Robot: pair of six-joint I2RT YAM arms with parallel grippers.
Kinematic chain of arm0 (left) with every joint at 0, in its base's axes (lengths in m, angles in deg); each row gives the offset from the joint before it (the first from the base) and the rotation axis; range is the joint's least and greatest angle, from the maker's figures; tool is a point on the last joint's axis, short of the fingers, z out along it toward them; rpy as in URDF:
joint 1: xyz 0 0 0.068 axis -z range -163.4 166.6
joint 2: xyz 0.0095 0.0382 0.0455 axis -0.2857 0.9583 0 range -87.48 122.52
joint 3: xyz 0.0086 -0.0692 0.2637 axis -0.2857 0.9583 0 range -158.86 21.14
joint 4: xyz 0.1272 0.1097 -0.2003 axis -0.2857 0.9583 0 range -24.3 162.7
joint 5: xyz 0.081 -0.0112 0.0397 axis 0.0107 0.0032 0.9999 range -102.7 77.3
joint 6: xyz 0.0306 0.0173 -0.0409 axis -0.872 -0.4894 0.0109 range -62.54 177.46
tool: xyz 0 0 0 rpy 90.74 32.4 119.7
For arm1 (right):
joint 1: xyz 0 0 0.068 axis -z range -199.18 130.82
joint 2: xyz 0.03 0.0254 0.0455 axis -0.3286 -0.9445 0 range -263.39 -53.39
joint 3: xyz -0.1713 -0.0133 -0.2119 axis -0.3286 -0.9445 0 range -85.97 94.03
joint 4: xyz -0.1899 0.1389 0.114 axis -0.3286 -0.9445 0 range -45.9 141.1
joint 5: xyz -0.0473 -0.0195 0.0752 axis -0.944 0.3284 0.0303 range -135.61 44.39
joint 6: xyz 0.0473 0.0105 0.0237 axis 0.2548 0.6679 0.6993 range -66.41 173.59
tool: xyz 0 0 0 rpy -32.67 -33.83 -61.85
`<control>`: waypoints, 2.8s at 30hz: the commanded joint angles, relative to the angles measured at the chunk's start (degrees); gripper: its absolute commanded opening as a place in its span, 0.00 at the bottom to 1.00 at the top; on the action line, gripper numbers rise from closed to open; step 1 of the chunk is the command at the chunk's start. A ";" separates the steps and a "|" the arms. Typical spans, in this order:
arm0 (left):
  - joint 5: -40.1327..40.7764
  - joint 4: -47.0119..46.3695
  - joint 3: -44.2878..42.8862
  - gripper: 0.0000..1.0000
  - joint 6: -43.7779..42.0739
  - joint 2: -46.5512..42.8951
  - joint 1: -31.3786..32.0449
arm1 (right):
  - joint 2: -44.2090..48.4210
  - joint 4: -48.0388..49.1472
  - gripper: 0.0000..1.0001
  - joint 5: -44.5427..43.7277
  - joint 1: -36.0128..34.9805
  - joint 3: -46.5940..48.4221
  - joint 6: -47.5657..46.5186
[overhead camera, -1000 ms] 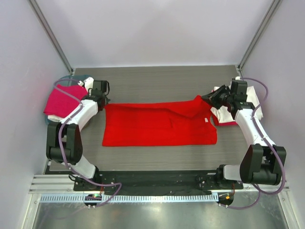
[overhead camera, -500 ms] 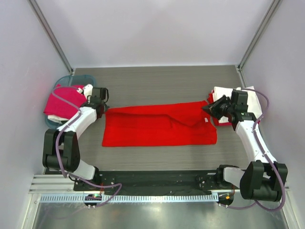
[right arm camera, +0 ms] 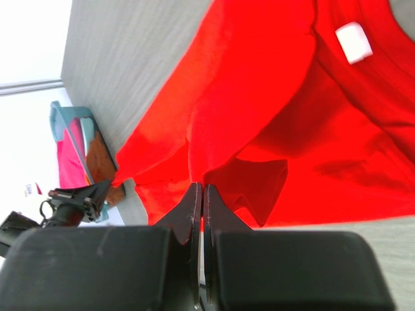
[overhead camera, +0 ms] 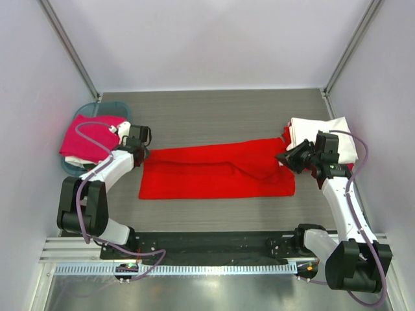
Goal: Fold and stack the t-shirts
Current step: Fold the tshirt
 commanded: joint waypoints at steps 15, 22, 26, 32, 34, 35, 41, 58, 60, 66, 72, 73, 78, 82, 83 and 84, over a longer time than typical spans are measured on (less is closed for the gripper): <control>2.96 -3.18 2.91 0.00 1.49 -1.45 0.13 | 8.67 -6.50 0.02 0.22 0.28 -3.85 -1.42; 0.50 -3.63 3.79 0.03 0.70 -1.19 0.22 | 9.99 -7.73 0.03 -0.22 0.28 -4.46 -1.51; -2.75 -4.24 5.19 0.38 -0.10 -3.55 0.22 | 11.13 -8.17 0.08 -0.57 0.28 -5.34 -1.33; -5.30 -5.21 5.46 0.58 -0.88 -8.21 0.57 | 13.06 -9.49 0.47 -1.79 0.28 -5.87 -1.07; -5.92 -3.72 3.89 0.59 -1.06 -9.80 1.44 | 13.42 -10.81 0.56 -4.42 0.28 -5.35 -2.55; -6.70 -3.02 3.27 0.59 -1.06 -10.15 2.15 | 13.68 -11.07 0.57 -5.31 0.28 -5.26 -3.17; -9.25 1.73 -1.57 0.61 3.23 -10.25 17.84 | 11.40 -11.16 0.55 -8.30 0.28 -5.52 -7.30; -22.35 -5.38 -17.22 0.59 13.09 13.66 39.24 | 3.49 -6.42 0.48 -7.25 -0.51 -9.74 -13.29; -23.84 -6.26 -17.57 0.59 13.00 14.19 39.50 | 2.96 -5.72 0.49 -6.99 -0.77 -10.52 -12.76; -27.62 -8.54 -16.87 0.59 13.61 15.24 39.95 | 3.05 -2.65 0.45 -3.57 -2.17 -14.30 -10.65; -28.59 -9.43 -16.78 0.59 13.26 15.86 37.93 | 2.00 -2.72 0.45 -9.42 -17.10 -8.88 -12.93; -30.60 -9.60 -16.52 0.59 13.61 15.86 35.75 | 1.21 -2.64 0.45 -10.14 -18.95 -7.99 -13.19; -33.25 -7.50 -19.31 0.59 11.51 16.56 31.34 | -3.00 -0.88 0.40 -12.44 -27.30 -3.07 -17.49; -37.29 -5.03 -24.07 0.56 11.06 20.42 29.14 | -8.37 -0.70 0.37 -15.14 -31.26 -0.16 -18.30; -38.78 -5.12 -25.12 0.56 11.24 21.39 29.13 | -9.94 -0.35 0.37 -15.25 -31.88 0.28 -18.21; -39.57 -5.12 -27.22 0.56 11.33 23.31 29.13 | -10.39 0.00 0.37 -15.33 -32.58 0.72 -18.12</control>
